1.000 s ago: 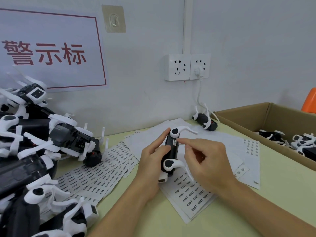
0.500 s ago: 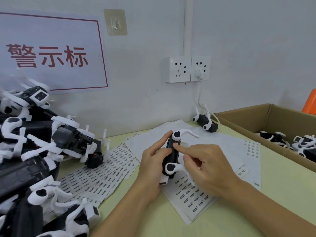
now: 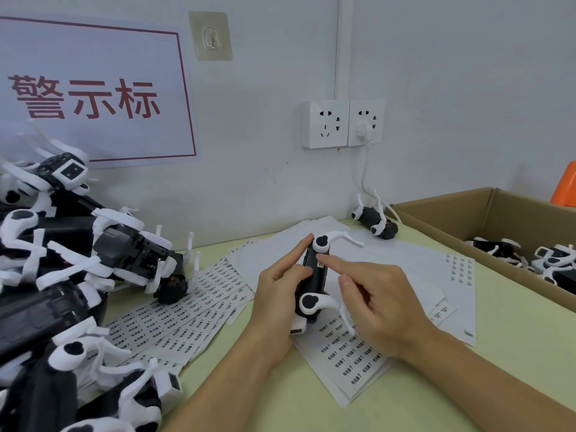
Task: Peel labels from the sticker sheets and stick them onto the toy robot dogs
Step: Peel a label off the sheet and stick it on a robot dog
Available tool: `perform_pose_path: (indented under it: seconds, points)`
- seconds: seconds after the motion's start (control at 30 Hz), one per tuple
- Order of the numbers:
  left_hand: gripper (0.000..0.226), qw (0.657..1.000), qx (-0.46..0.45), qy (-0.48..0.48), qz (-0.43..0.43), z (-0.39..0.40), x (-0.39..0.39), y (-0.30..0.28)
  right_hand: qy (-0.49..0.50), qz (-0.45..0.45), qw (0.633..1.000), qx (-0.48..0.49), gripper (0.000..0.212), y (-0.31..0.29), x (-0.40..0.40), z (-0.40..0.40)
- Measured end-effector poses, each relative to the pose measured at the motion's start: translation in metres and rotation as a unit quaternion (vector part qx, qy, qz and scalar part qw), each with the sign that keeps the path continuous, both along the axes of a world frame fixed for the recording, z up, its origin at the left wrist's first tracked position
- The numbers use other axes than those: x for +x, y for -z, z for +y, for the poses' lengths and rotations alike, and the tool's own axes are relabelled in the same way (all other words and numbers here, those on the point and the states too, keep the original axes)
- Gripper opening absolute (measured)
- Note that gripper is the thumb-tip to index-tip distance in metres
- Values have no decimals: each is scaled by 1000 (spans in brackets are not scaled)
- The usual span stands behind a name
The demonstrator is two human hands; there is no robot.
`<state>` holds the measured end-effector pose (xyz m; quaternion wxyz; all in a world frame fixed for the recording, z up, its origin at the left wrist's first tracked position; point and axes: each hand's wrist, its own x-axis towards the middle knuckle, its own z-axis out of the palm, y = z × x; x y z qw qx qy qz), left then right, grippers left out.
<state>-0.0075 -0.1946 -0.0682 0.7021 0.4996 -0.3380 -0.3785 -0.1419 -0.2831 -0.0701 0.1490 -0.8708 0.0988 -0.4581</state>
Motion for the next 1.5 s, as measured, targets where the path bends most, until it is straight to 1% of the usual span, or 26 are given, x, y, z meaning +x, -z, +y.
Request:
perform_pose_path:
  seconds: [0.07,0.2,0.57,0.63,0.7,0.73,0.77,0.83,0.93,1.0,1.07,1.1,1.17,1.23,1.37,1.5]
  points:
    - [53,1000,1,-7,4,0,0,-1,-18,14,999,25,44,2,1,-2]
    - [54,1000,8,-10,9,1,-1,-1,-43,2,998,53,43,2,1,-7]
    - [51,1000,10,-11,4,2,-1,-1,-89,-13,995,46,37,2,1,-6]
    - [50,1000,3,-12,6,1,-1,0,-93,-27,995,36,35,3,1,-2]
    - [51,1000,2,-15,1,1,-1,0,-86,-63,994,39,32,3,2,1]
    - [51,1000,3,-17,-2,1,-1,0,-74,-80,992,60,31,4,3,3]
    - [51,1000,6,-19,-6,1,-1,0,-58,-92,989,103,31,4,6,5]
    - [52,1000,13,-23,-15,1,-2,0,-14,-89,970,227,34,3,10,5]
    - [53,999,13,-20,-31,1,-3,0,13,-20,923,385,46,2,13,1]
    - [54,999,10,-18,-44,2,-3,0,-1,24,891,452,45,-1,13,-1]
    - [53,998,6,-16,-54,3,-4,1,-26,41,859,510,42,-3,13,-3]
    - [49,998,0,-13,-56,3,-4,0,-35,47,848,527,43,-4,13,-4]
    - [42,998,-7,-7,-61,4,-6,-1,-44,56,843,533,44,-5,14,-6]
    - [47,998,-6,-9,-66,5,-8,-2,-52,43,839,539,40,-5,14,-5]
    - [51,996,-1,-17,-89,6,-7,0,-68,19,809,583,30,-6,14,-6]
    - [52,994,9,-24,-102,6,-6,0,-76,29,806,586,30,-7,14,-8]
